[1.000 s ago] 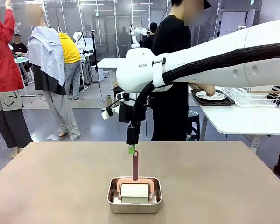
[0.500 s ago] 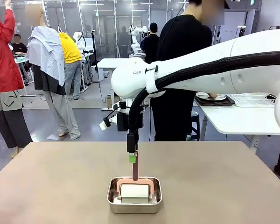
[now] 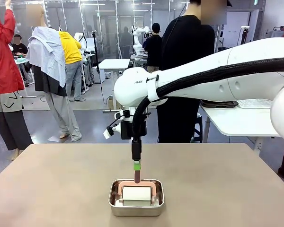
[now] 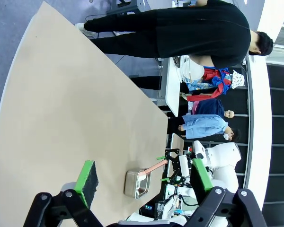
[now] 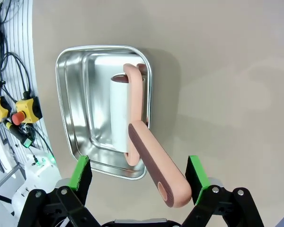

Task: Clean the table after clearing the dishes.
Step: When the right (or left) Handle tray is removed, use the right hand (or left hand) to clean the right (or left) side of the table with the Lint Roller.

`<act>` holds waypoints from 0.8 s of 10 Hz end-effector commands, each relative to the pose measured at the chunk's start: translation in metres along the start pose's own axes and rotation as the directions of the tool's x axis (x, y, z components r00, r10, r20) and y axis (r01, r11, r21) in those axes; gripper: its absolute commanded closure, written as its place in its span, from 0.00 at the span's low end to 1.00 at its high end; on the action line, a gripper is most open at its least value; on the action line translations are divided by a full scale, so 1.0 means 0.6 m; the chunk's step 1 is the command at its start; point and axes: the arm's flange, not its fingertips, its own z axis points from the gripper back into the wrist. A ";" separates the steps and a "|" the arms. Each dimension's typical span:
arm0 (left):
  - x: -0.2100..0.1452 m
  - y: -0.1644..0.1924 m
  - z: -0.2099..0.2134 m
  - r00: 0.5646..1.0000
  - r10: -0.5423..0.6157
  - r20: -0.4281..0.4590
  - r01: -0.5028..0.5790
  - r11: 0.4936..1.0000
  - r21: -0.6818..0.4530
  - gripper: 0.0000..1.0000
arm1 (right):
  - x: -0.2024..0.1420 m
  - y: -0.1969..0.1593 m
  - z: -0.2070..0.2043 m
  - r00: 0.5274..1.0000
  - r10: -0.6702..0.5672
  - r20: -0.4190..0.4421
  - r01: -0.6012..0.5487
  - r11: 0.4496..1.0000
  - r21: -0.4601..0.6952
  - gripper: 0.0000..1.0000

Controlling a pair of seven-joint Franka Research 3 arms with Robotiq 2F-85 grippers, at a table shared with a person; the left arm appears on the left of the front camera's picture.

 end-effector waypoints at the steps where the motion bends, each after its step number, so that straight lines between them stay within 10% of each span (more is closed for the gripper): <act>1: 0.002 -0.001 0.007 1.000 -0.005 -0.013 0.005 1.000 -0.003 0.00 | -0.013 0.005 -0.010 1.000 0.015 0.003 -0.015 1.000 0.002 0.00; 7: 0.002 -0.001 0.007 1.000 -0.005 -0.013 0.005 1.000 -0.003 0.00 | -0.021 -0.015 -0.020 0.996 0.015 0.087 -0.017 0.999 0.029 0.45; 8: 0.002 -0.001 0.007 1.000 -0.005 -0.013 0.005 1.000 -0.003 0.00 | -0.022 -0.015 -0.017 0.996 0.014 0.087 -0.018 0.999 0.036 0.35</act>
